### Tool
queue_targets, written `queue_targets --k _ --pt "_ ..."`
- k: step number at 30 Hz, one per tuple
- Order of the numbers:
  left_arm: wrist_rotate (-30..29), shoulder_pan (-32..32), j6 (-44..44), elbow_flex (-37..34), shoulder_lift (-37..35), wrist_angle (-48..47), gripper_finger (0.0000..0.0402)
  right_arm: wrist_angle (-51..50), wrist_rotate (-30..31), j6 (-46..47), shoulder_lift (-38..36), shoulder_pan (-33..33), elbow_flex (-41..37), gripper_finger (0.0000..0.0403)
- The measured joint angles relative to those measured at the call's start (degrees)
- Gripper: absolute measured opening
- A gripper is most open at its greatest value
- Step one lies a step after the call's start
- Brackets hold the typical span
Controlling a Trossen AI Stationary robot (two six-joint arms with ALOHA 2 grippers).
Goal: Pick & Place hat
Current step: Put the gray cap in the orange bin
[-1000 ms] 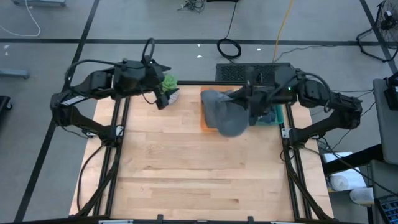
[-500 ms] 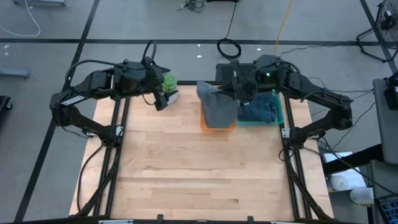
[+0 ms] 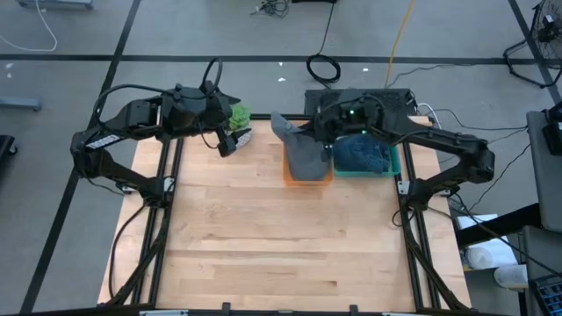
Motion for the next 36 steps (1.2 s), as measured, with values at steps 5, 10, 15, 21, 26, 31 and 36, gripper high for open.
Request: queue_targets --k 5,10,15,21,26,31,36 --pt "0.0 0.0 0.2 0.0 0.0 0.0 0.0399 4.6 0.5 -0.8 0.1 -2.0 -6.6 0.0000" --pt "0.0 0.0 0.4 0.0 0.0 0.0 0.0399 11.4 1.6 2.5 0.0 -3.1 -12.7 0.0000" --pt "0.0 0.6 1.3 0.0 0.0 -0.2 0.0399 11.8 1.8 3.3 0.0 -1.5 -17.2 0.0000" --pt "0.0 2.0 1.7 0.0 0.0 -0.2 0.0399 11.7 3.2 6.9 0.0 1.1 -18.5 0.0000" --pt "1.3 2.8 1.7 0.0 0.0 -0.2 0.0399 11.3 4.6 10.2 0.0 0.2 -18.5 0.0000" --pt "1.4 2.8 1.7 0.0 0.0 -0.2 0.0399 9.6 4.4 10.6 0.2 -1.1 -18.5 0.0000" --pt "1.4 2.8 1.9 0.0 0.0 -0.3 0.0399 7.9 4.3 11.4 0.3 -1.3 -18.6 0.0000"
